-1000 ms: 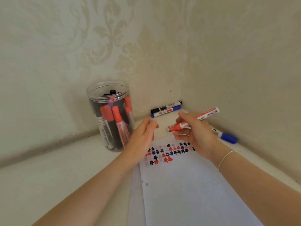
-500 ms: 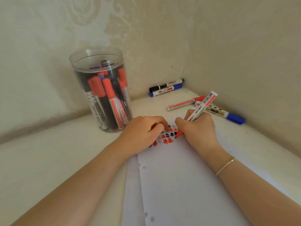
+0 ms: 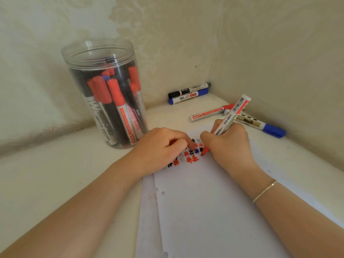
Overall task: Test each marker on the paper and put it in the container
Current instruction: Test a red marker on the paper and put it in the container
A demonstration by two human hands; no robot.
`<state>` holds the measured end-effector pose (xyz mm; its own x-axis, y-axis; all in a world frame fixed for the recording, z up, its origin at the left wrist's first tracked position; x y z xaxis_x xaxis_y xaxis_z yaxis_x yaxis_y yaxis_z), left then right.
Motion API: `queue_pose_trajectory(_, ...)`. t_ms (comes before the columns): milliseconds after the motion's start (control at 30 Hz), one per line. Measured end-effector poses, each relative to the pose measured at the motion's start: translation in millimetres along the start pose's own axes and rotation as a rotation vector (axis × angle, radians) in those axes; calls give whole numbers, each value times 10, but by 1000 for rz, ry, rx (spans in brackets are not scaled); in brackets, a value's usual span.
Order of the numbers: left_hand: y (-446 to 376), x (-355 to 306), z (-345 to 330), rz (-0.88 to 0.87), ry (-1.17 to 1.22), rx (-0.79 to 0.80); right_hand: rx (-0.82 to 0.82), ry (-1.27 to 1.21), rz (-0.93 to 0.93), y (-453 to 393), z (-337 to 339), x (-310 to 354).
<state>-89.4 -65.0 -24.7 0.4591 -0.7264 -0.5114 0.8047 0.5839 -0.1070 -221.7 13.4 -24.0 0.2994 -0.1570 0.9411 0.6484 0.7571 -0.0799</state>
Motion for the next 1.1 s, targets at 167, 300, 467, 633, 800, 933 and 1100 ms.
queue_pose_trajectory(167,-19,28,-27,5,31,9,40,34,-6,13,-31,10)
queue_pose_trajectory(300,-23,33,-27,3,25,6,17,50,21,9,-30,14)
queue_pose_trajectory(467,-17,26,-26,3,29,13,7,1,-3,6,-8,9)
queue_pose_trajectory(633,-23,37,-35,0,39,11,43,25,-14,4,-42,3)
queue_pose_trajectory(800,-6,12,-8,3,17,11,-12,-15,-7,5,0,-4)
queue_pose_trajectory(933,-8,14,-16,-3,34,10,13,19,11,5,-34,5)
queue_pose_trajectory(1100,22,17,10,-9,128,-42,-26,-148,-3,-13,29,-14)
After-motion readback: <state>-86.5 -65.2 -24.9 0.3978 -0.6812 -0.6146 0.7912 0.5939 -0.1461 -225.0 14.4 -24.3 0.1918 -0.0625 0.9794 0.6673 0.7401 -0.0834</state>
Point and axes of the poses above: each hand's wrist, its own y-axis away from the middle knuckle, its own z-axis out of the back of the hand, x = y × z, the point moved 4 cm from there along -y, towards the middle knuckle, and after that the axes turned 5 degrees about -y, right-handed, at the moved point
